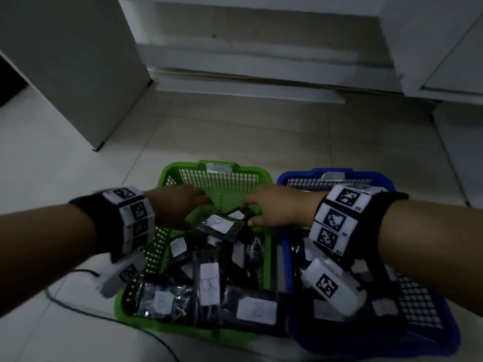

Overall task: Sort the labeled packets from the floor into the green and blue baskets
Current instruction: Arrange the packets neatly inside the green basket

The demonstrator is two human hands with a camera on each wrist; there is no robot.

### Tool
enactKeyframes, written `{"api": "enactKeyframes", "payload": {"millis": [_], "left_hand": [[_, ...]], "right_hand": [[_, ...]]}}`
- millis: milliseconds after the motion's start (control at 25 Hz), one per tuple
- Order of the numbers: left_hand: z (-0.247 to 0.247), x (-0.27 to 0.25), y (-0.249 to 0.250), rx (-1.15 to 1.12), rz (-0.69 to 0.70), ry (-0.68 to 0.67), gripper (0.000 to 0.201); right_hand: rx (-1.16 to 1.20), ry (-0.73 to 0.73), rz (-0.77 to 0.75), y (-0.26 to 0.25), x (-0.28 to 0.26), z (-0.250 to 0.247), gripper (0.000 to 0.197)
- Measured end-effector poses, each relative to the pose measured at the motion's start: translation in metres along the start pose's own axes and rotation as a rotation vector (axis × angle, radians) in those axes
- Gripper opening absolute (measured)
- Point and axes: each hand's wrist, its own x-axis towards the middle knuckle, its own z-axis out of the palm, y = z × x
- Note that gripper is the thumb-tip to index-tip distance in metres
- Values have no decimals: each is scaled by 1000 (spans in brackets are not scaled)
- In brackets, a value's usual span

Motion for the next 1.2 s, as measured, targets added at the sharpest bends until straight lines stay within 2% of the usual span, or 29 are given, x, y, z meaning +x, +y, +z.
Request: {"api": "enactKeyframes", "payload": {"millis": [80,160,280,360,440,520,600,640,680,760,800,840,920,1000,1120,1200], "left_hand": [[16,18,-4,-140,36,20,80],[27,32,-7,-241,91,45,74],[36,37,-19,-222,135,101,64],[36,34,-34,-164,87,166,62],[35,32,-51,-86,-32,240,59],[35,32,-63,20,-168,274,58],[36,35,-65,90,-261,271,57],[38,37,-65,112,-280,275,55],[39,39,-64,130,-283,282,53],[40,42,-63,152,-278,273,48],[42,42,-63,156,-273,259,46],[43,40,-63,162,-257,245,43],[47,37,-62,206,-188,206,37],[49,35,-62,221,-136,140,33],[42,33,-64,191,-113,117,42],[40,35,-62,180,-23,67,53]], "right_hand": [[179,-4,62,-12,16,13,48],[311,15,118,-23,29,29,48],[463,81,180,-31,48,44,46],[644,199,260,-33,65,40,41],[872,334,348,-35,86,33,36],[994,428,416,-36,106,27,36],[865,434,441,-33,120,25,38],[707,368,432,-29,123,24,39],[522,247,409,-25,123,24,42],[203,-89,317,-17,119,26,59],[101,-232,255,-14,116,29,66],[40,-317,202,-12,113,33,71],[-14,-292,139,-10,107,41,73],[-18,-130,130,-11,105,44,64],[-84,138,251,-12,106,35,44],[-163,170,346,-15,106,32,42]]}}
